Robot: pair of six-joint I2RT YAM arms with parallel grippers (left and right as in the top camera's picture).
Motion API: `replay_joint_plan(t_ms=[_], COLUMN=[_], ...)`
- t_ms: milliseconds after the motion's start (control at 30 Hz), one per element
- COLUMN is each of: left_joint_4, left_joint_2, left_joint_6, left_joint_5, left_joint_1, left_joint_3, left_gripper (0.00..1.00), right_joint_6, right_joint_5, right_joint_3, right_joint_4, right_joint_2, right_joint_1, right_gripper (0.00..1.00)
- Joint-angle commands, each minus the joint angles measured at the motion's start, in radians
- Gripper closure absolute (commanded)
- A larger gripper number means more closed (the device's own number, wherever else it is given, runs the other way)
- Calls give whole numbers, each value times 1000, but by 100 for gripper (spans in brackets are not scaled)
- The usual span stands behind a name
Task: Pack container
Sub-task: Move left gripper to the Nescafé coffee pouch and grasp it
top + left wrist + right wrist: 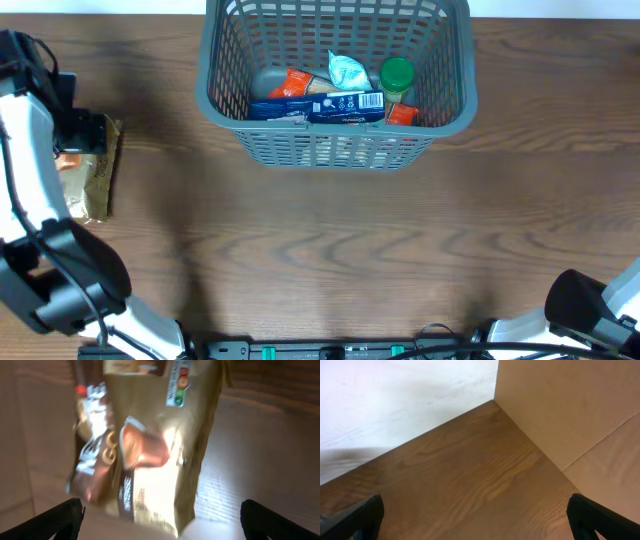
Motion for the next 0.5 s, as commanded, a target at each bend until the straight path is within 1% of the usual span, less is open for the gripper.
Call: replay_joint_plan(t_ms=[0,133,300,467], left_joint_4=[32,79,101,104], left_joint_2=[40,92,151,202], left_joint_6=[86,107,106,106], left_joint_5=[31,42,48,153], left_joint_1=[4,10,53,118], left_joint_3=[-1,-1,-1,-1], left_gripper=[2,2,2,2], right_joint_6=[15,15,16,15], right_joint_5=[-3,-3,-3,-3], right_joint_3=[-4,-4,-4,-4], right_joint_4=[-1,-1,-1,-1], right_joint_2=[6,6,6,6], right_joint_1=[-3,-3,-3,-3], right_gripper=[1,1,1,1])
